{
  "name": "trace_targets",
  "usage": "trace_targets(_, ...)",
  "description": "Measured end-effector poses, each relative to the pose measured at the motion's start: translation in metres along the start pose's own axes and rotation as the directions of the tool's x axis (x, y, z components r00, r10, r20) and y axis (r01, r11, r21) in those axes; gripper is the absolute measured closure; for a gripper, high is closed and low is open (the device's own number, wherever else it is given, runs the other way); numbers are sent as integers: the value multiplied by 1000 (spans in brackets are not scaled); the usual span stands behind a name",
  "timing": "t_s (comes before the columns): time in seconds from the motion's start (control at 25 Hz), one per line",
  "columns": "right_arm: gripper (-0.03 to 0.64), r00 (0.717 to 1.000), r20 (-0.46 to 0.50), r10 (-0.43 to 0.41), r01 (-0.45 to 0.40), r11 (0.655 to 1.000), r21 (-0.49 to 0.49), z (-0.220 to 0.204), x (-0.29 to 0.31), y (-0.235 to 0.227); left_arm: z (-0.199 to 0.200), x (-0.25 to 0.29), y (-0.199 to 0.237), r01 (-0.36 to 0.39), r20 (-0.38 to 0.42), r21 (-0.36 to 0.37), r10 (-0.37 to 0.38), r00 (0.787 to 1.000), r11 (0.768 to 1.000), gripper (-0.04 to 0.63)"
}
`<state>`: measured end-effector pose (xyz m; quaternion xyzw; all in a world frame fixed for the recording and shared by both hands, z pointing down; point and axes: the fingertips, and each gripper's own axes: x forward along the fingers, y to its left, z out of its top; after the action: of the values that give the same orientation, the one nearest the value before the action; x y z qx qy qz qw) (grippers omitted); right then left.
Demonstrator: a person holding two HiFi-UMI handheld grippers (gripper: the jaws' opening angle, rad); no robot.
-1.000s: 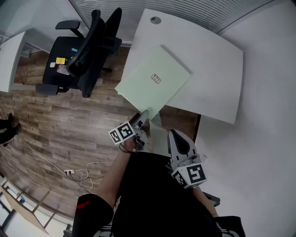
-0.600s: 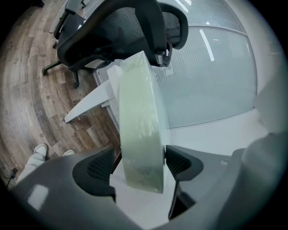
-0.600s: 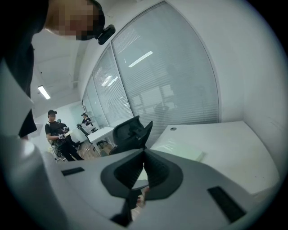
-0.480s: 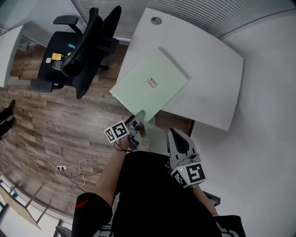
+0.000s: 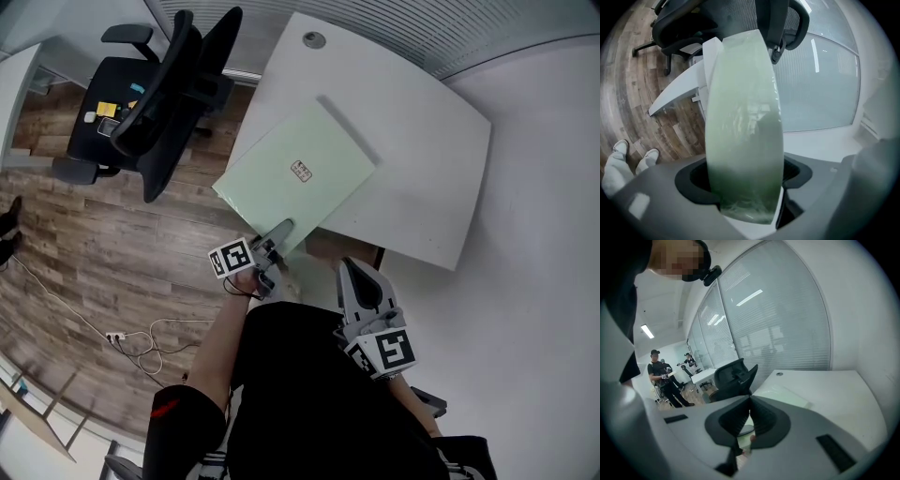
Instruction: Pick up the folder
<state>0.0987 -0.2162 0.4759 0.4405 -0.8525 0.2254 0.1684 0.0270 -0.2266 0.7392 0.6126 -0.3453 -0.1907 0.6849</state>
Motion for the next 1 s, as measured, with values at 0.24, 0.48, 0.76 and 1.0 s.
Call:
trace_targets(0.24,618,1000,-8,-14,14,1000,-1,1,4,-14,1,6,-1,35,-51,12,-34,998,999,249)
trace_targets(0.48,619,1000,-13,3,-3,1000,6,2,10,-16,1,7,-2,46,-45,-8,-47,998,999,259)
trace_targets(0.76,618,1000,-4,31,-31,1000,-1,3,15,-3,-2,-1,-4,51,-42,-4,-52,998,999,278)
trace_targets(1.0,618,1000,4,9,-10,1000,17,0,10,-2,-1,-12,-7,52,-44,-1,-52,998,999,291)
